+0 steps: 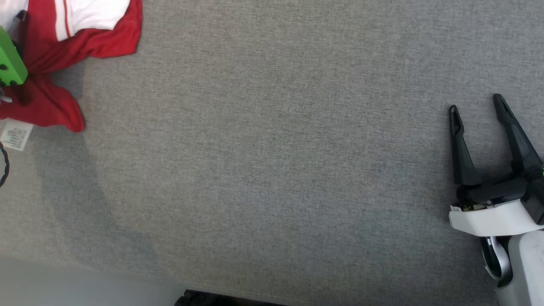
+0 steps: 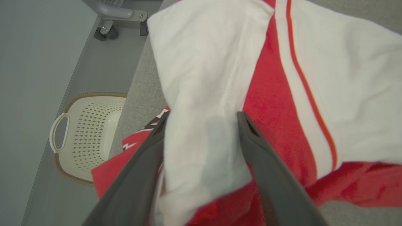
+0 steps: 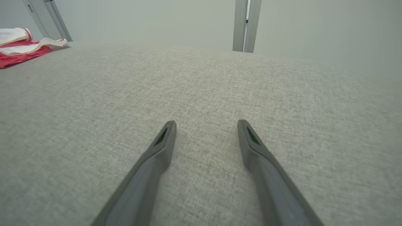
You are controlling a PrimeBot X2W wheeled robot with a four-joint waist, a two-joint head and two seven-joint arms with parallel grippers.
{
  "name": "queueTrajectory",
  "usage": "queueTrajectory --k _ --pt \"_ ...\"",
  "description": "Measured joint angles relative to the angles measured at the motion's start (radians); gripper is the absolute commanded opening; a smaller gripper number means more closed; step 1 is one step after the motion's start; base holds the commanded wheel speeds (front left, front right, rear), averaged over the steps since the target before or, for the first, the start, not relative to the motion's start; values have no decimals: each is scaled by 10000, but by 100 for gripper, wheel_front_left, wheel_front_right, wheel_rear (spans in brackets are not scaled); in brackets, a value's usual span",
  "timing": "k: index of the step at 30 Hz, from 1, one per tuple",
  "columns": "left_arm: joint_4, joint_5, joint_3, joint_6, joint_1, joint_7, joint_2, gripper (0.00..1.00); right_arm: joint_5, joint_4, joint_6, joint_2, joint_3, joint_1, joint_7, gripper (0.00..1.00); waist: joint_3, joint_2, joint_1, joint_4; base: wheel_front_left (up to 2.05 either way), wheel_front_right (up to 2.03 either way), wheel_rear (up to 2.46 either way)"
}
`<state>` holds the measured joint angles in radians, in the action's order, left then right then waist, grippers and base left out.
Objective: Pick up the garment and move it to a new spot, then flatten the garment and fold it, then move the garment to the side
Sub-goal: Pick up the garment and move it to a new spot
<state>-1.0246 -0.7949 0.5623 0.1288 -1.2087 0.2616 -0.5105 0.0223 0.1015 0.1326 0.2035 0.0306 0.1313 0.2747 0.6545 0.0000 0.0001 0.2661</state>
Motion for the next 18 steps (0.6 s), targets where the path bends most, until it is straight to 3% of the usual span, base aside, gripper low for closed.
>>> queueTrajectory --k 2,3,4,13,18 --pt "-165 -247 165 0 8 98 -42 100 -13 63 4 -65 -25 76 4 100 176 0 0 -211 0 0 0" --pt "-186 -313 265 0 10 33 -88 38 -19 90 4 -88 -38 117 12 100 256 0 0 -304 0 0 0" --pt "-190 -311 353 0 10 -148 -153 0 -31 111 6 -107 -48 153 13 100 318 0 0 -373 0 0 0" --pt "113 -138 1022 2 -286 -3630 -711 0 25 -188 4 -320 44 272 44 100 192 1 0 -776 0 0 0" --pt "462 75 1572 2 -410 -4771 -867 0 278 -757 -12 -543 -58 123 -48 100 -489 1 0 -863 0 0 0"
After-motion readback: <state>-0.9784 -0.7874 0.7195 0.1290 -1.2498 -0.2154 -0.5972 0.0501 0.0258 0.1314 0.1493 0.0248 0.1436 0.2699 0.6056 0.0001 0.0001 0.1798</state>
